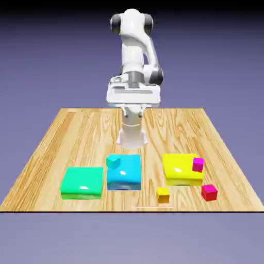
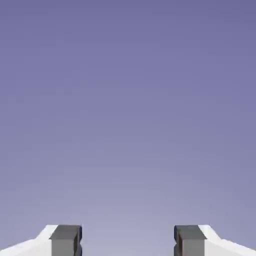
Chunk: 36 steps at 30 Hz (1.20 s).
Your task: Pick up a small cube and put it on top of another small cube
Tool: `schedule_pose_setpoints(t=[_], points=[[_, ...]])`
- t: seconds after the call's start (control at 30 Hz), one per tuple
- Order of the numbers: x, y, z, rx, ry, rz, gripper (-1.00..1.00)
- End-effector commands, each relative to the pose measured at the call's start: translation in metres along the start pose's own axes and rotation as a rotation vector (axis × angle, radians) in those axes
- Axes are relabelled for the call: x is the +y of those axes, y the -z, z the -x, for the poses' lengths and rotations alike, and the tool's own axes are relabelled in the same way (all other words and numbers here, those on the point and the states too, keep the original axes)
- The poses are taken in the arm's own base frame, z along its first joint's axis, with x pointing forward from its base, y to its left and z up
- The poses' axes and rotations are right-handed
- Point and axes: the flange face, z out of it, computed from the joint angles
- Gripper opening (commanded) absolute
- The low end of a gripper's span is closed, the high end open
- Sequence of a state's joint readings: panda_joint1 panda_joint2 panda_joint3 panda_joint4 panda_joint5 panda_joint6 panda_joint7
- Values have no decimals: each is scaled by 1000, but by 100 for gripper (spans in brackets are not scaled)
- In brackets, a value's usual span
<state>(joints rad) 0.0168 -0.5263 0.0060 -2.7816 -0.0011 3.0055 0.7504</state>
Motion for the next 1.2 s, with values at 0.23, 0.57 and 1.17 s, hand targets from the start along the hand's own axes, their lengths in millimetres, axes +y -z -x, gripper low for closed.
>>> schedule_pose_setpoints(t=[0.23, 0.57, 1.17], points=[[-25, -88, 22, -243, 9, 195, 0], [-37, -198, 83, -528, 27, 457, 0], [-21, -284, 160, -729, 47, 670, -100]])
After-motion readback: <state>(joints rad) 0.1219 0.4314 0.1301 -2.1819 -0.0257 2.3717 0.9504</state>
